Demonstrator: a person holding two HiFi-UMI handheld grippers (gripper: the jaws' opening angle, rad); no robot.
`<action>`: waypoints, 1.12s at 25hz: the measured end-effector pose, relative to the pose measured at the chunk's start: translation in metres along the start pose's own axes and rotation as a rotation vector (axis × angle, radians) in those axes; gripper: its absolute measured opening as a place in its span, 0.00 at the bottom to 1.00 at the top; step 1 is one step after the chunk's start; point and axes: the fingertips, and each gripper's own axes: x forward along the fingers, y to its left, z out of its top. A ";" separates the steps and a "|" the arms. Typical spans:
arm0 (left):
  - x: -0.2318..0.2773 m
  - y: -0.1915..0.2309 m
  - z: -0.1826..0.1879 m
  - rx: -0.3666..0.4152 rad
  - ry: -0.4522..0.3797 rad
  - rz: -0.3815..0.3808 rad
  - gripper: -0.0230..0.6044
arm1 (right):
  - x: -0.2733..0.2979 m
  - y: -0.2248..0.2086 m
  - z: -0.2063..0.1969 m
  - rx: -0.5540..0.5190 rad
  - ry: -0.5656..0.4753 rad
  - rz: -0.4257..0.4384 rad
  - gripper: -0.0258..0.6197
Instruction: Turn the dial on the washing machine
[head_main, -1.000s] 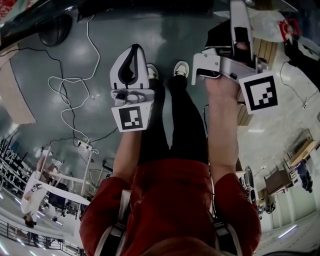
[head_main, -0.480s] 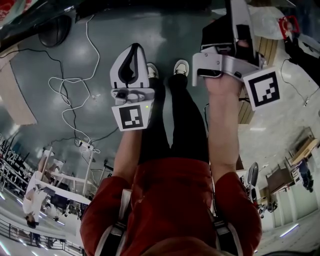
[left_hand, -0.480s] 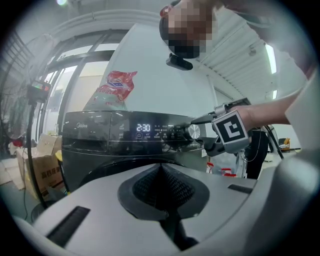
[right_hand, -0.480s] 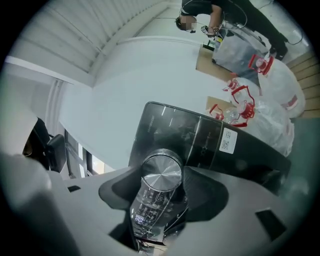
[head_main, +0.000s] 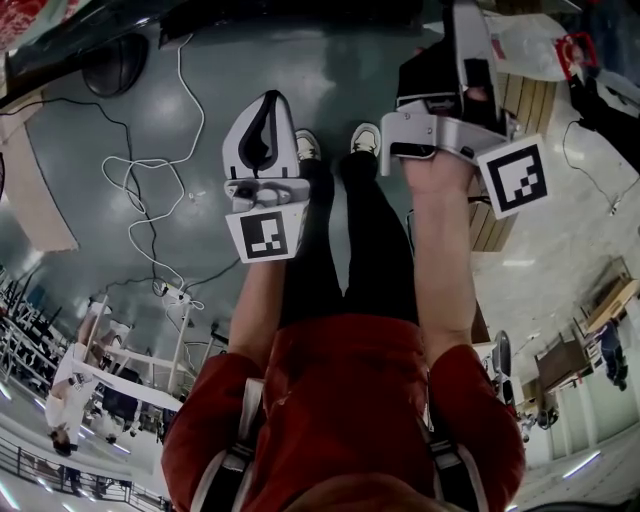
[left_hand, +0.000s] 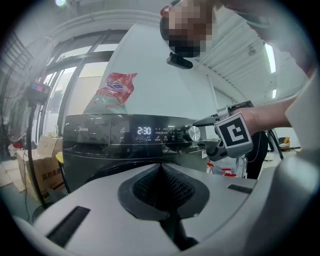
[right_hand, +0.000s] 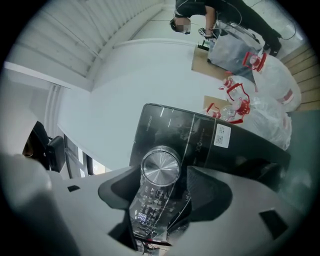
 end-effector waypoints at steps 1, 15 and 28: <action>-0.003 0.000 0.003 0.001 -0.001 -0.002 0.05 | -0.004 0.001 -0.002 0.000 0.004 -0.007 0.47; -0.037 0.006 0.112 0.005 -0.009 -0.016 0.05 | -0.066 0.051 -0.032 0.002 0.127 -0.127 0.48; -0.116 -0.008 0.210 0.018 0.082 -0.046 0.05 | -0.151 0.132 -0.070 0.089 0.323 -0.197 0.48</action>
